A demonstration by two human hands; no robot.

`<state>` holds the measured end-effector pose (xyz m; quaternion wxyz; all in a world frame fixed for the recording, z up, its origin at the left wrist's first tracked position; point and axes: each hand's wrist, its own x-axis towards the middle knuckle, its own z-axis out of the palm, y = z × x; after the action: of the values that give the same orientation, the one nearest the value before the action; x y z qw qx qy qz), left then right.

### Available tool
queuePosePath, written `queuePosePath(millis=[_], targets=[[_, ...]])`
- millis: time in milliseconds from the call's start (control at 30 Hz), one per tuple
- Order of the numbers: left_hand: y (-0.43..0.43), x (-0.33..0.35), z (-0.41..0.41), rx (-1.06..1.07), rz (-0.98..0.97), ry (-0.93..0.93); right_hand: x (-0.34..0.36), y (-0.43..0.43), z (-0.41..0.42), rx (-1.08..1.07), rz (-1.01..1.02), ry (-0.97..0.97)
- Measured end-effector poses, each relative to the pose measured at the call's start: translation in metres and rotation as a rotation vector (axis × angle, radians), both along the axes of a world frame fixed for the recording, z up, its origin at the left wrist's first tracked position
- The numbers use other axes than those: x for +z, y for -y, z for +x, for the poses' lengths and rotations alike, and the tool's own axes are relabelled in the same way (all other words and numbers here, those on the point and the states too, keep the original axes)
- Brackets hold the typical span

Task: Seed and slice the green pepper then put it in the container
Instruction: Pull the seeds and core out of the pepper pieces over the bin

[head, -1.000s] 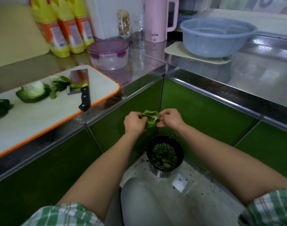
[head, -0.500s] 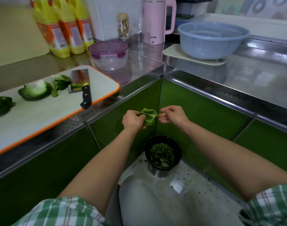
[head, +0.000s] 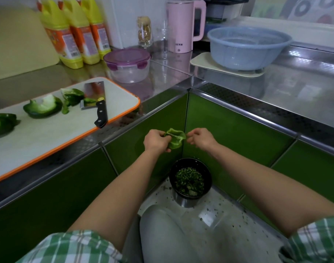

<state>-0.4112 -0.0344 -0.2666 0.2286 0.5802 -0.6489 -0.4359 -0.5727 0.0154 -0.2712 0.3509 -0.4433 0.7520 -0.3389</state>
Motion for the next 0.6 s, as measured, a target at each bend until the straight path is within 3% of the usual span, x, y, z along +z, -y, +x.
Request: queuePosePath(millis=[67,233,433,600], targets=[[-0.002,0.005,0.008,0.016,-0.026,0.001,0.007,-0.002,0.005,-0.039,-0.065,0.044],[-0.015,0.025,0.037,0.082,-0.096,-0.048,0.034,-0.014,0.035,0.259,-0.081,0.210],[-0.036,0.066,0.091,0.166,-0.360,-0.092,0.065,-0.012,0.089,0.270,-0.154,0.288],[-0.048,0.107,0.168,0.283,-0.453,-0.208,0.100,0.000,0.151,0.257,-0.225,0.381]])
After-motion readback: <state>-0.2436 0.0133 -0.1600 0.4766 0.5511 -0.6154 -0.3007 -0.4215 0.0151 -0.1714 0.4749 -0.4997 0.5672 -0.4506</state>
